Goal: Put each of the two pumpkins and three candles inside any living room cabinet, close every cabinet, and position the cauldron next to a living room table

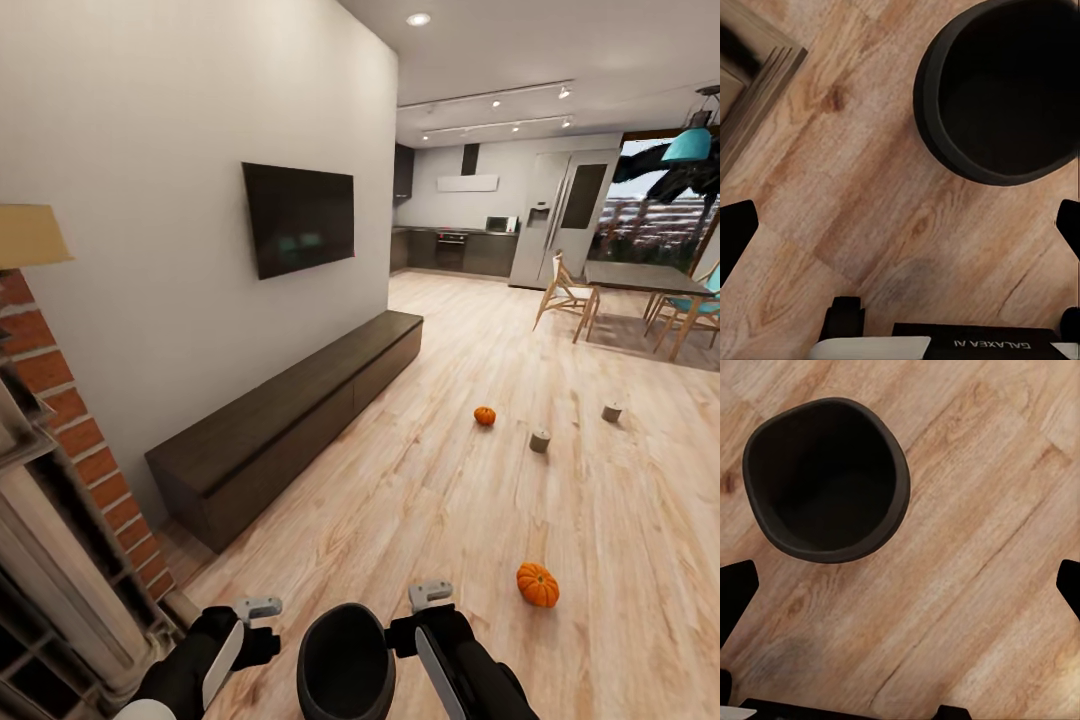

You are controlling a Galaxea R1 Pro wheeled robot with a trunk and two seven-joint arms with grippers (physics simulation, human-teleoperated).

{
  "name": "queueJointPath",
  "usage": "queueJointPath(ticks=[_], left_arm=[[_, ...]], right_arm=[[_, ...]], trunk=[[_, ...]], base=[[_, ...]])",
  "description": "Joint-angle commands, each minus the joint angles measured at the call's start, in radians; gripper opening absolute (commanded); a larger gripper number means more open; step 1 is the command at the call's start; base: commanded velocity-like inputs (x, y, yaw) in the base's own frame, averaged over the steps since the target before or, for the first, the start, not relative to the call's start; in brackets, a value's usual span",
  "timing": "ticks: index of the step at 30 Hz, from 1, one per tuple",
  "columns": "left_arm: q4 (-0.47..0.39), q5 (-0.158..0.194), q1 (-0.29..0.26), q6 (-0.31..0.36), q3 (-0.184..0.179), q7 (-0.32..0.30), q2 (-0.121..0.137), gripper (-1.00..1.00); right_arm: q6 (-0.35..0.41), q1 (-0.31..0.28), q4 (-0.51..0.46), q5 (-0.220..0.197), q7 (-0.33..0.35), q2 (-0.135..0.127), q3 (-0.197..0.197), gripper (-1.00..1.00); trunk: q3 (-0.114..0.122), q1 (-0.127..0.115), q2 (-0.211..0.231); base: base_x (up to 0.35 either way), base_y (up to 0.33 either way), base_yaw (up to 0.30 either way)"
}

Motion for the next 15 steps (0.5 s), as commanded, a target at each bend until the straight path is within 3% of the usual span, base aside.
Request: queueJointPath(ticks=[1,4,7,15], left_arm=[[-0.001,0.011,0.000,0.005,0.001,-0.010,0.000,1.00],[0.000,0.010,0.001,0.004,-0.001,-0.073,0.003,1.00],[0.001,0.010,0.001,-0.002,-0.003,-0.094,0.005,1.00],[0.003,0.010,0.001,-0.006,-0.003,-0.106,0.005,1.00]], right_arm=[[0.004,-0.001,-0.001,-0.011,-0.008,0.000,0.003,1.00],[0.004,-0.001,-0.001,-0.014,-0.008,0.000,0.016,1.00],[0.004,-0.001,-0.001,-0.015,-0.008,0.000,0.024,1.00],[0.004,-0.001,-0.001,-0.016,-0.008,0.000,0.029,1.00]], trunk=[[-0.001,0.000,-0.001],[-0.001,0.000,-0.001],[-0.001,0.000,-0.001],[-0.001,0.000,-0.001]], base=[[0.004,0.000,0.000],[0.067,0.000,0.000],[0.199,0.000,0.000],[0.076,0.000,0.000]])
